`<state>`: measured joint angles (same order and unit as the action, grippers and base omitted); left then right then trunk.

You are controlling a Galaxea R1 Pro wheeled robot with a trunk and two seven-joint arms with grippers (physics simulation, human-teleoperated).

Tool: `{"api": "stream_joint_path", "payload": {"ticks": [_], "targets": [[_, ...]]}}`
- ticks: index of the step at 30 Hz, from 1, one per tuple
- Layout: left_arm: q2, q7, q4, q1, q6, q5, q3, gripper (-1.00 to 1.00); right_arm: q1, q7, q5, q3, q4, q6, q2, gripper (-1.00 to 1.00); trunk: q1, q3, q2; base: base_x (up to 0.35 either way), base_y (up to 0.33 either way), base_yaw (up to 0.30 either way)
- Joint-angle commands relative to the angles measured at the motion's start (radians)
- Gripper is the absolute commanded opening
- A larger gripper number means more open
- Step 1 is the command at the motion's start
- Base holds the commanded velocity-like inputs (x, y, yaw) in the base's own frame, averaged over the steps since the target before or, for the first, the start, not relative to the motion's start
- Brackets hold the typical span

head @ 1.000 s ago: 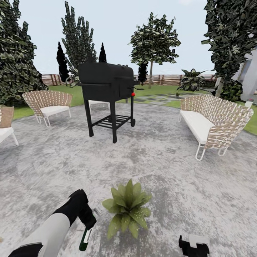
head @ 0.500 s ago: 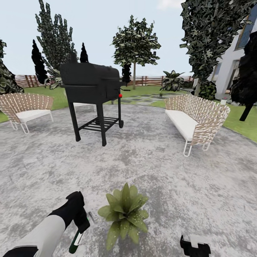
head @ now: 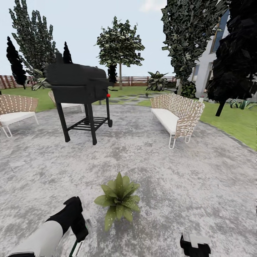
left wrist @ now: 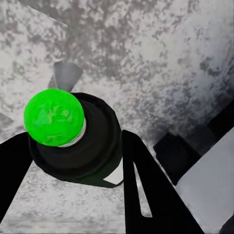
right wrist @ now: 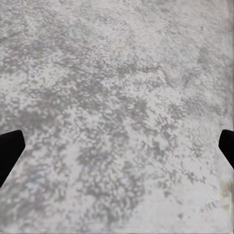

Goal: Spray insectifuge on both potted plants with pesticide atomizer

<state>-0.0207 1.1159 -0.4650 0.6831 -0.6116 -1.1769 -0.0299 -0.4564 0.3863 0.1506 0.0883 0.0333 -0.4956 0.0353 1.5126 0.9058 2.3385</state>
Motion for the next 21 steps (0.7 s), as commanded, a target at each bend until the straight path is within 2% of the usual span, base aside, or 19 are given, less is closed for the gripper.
{"api": "stream_joint_path", "payload": {"ticks": [1,4,8,12,16,21], "targets": [[-0.063,0.014,-0.005,0.009,-0.013,0.006,-0.009,-1.00,-0.001,0.003,0.010,0.008,-0.001,-0.003,0.000,1.00,-0.001,0.001,0.000,-0.153,0.255,-0.006],[-0.076,0.048,-0.019,0.031,-0.012,0.000,-0.005,-1.00,-0.001,0.003,0.010,0.009,-0.001,-0.003,0.000,1.00,-0.001,0.001,0.000,-0.060,0.294,-0.025],[-0.074,0.085,-0.028,0.083,-0.010,-0.003,-0.001,-1.00,-0.001,0.003,0.010,0.008,-0.001,-0.003,0.000,1.00,-0.001,0.001,0.000,0.053,0.326,-0.214],[-0.064,0.087,-0.032,0.094,-0.010,-0.002,-0.001,-1.00,-0.001,0.003,0.010,0.009,-0.001,-0.003,0.004,1.00,-0.001,0.001,0.000,0.208,0.279,-0.262],[-0.064,0.089,-0.044,0.095,-0.010,-0.001,-0.001,-1.00,-0.001,0.003,0.009,0.011,-0.001,-0.003,0.012,1.00,-0.001,0.001,0.000,0.227,0.263,-0.266],[-0.065,0.091,-0.044,0.093,-0.008,-0.001,0.001,-1.00,-0.001,0.003,0.009,0.011,-0.001,-0.004,0.014,1.00,-0.001,0.001,0.000,0.039,0.330,-0.204]]}}
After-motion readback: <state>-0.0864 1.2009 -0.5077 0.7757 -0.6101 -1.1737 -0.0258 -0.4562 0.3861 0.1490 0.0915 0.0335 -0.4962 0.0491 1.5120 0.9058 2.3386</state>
